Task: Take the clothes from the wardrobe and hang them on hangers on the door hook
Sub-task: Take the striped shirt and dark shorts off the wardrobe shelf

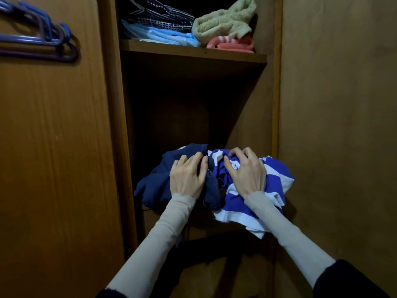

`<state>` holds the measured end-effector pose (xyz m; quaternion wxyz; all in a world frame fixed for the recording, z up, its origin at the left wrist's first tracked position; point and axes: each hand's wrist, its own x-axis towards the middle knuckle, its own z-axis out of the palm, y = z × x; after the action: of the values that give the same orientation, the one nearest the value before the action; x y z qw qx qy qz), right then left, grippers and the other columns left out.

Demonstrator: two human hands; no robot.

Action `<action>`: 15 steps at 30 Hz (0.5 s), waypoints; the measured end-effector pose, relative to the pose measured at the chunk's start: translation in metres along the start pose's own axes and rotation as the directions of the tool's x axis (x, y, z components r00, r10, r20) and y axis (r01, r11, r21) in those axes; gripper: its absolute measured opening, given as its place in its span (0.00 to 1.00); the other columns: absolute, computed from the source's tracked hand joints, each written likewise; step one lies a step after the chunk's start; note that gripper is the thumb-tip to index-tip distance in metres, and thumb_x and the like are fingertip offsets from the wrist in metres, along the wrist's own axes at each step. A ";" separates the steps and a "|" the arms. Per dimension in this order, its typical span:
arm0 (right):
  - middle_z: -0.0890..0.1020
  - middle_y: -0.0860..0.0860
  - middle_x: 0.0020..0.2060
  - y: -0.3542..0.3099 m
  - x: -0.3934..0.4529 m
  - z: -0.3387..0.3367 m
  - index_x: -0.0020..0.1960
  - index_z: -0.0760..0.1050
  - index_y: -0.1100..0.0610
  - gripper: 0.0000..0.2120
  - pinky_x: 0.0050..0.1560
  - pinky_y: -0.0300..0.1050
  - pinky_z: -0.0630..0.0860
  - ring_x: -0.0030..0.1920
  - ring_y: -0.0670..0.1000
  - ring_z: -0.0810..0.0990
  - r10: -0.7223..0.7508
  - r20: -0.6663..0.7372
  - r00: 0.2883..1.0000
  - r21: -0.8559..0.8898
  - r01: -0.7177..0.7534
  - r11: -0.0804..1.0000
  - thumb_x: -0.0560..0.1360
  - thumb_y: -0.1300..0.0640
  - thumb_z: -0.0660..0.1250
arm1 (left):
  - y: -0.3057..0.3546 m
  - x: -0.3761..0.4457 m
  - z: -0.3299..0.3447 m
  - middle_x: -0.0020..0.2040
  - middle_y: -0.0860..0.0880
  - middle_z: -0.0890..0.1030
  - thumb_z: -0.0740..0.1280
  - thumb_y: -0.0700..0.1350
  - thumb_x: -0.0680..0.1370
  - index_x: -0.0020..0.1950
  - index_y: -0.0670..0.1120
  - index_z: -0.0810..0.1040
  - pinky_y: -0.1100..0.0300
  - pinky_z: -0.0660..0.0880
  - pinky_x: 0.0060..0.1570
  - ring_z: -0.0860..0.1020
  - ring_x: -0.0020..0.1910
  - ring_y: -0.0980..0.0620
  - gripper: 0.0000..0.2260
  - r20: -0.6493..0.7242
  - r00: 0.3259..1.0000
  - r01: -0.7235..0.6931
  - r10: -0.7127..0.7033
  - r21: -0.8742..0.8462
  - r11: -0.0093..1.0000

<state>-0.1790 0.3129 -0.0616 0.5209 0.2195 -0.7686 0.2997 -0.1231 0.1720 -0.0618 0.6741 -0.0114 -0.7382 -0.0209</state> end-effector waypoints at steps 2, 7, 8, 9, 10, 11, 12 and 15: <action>0.74 0.52 0.38 -0.004 -0.005 -0.013 0.45 0.75 0.54 0.08 0.38 0.43 0.67 0.37 0.51 0.72 0.032 -0.001 0.999 -0.019 -0.032 0.999 0.75 0.49 0.64 | 0.005 0.001 -0.008 0.30 0.49 0.77 0.60 0.48 0.77 0.41 0.44 0.77 0.59 0.63 0.36 0.74 0.30 0.48 0.11 0.020 1.000 -0.015 0.015 -0.025 1.000; 0.74 0.52 0.38 -0.015 -0.027 -0.048 0.44 0.75 0.54 0.08 0.37 0.42 0.65 0.36 0.48 0.66 0.092 -0.050 0.995 -0.104 -0.097 0.990 0.75 0.50 0.65 | 0.019 -0.007 -0.028 0.33 0.50 0.79 0.59 0.49 0.77 0.42 0.45 0.78 0.59 0.65 0.35 0.74 0.32 0.49 0.12 0.055 0.995 -0.076 0.080 -0.085 0.993; 0.74 0.52 0.38 -0.017 -0.033 -0.055 0.44 0.75 0.54 0.08 0.37 0.42 0.65 0.36 0.48 0.67 0.105 -0.049 0.993 -0.121 -0.110 0.987 0.75 0.49 0.65 | 0.023 -0.010 -0.032 0.34 0.50 0.79 0.59 0.49 0.78 0.42 0.45 0.78 0.59 0.64 0.36 0.74 0.32 0.48 0.12 0.064 0.994 -0.087 0.094 -0.103 0.991; 0.74 0.52 0.39 -0.018 -0.040 -0.063 0.44 0.75 0.54 0.08 0.38 0.42 0.65 0.36 0.49 0.68 0.116 -0.046 0.992 -0.141 -0.121 0.983 0.75 0.49 0.64 | 0.027 -0.014 -0.036 0.34 0.50 0.79 0.59 0.49 0.78 0.43 0.45 0.78 0.59 0.64 0.36 0.75 0.32 0.48 0.12 0.073 0.991 -0.099 0.109 -0.120 0.988; 0.74 0.52 0.39 -0.019 -0.046 -0.071 0.44 0.75 0.54 0.08 0.38 0.43 0.66 0.36 0.50 0.70 0.125 -0.043 0.991 -0.161 -0.131 0.978 0.75 0.49 0.64 | 0.032 -0.018 -0.039 0.34 0.50 0.79 0.58 0.49 0.78 0.43 0.45 0.78 0.59 0.63 0.36 0.75 0.32 0.48 0.12 0.080 0.989 -0.113 0.124 -0.130 0.985; 0.73 0.52 0.39 -0.019 -0.052 -0.079 0.44 0.74 0.54 0.08 0.38 0.43 0.66 0.36 0.51 0.71 0.134 -0.043 0.990 -0.180 -0.140 0.974 0.75 0.49 0.64 | 0.037 -0.022 -0.042 0.34 0.50 0.79 0.58 0.49 0.78 0.43 0.46 0.78 0.59 0.63 0.36 0.75 0.32 0.48 0.12 0.083 0.987 -0.126 0.139 -0.138 0.982; 0.73 0.52 0.38 -0.018 -0.058 -0.087 0.44 0.74 0.54 0.08 0.38 0.44 0.67 0.36 0.52 0.72 0.145 -0.045 0.988 -0.198 -0.151 0.969 0.75 0.49 0.64 | 0.043 -0.026 -0.045 0.34 0.50 0.79 0.58 0.49 0.78 0.44 0.46 0.78 0.59 0.63 0.36 0.75 0.32 0.48 0.12 0.085 0.985 -0.139 0.153 -0.150 0.979; 0.73 0.52 0.38 -0.016 -0.075 -0.112 0.44 0.74 0.54 0.08 0.38 0.46 0.70 0.36 0.53 0.73 0.183 -0.056 0.981 -0.253 -0.192 0.948 0.75 0.49 0.64 | 0.064 -0.035 -0.053 0.35 0.50 0.79 0.58 0.49 0.78 0.44 0.46 0.78 0.58 0.63 0.37 0.75 0.33 0.48 0.12 0.079 0.980 -0.165 0.183 -0.197 0.966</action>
<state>-0.0668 0.3800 -0.0965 0.5264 0.0712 -0.8099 0.2489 -0.0646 0.2341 -0.0910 0.6329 -0.1413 -0.7606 -0.0313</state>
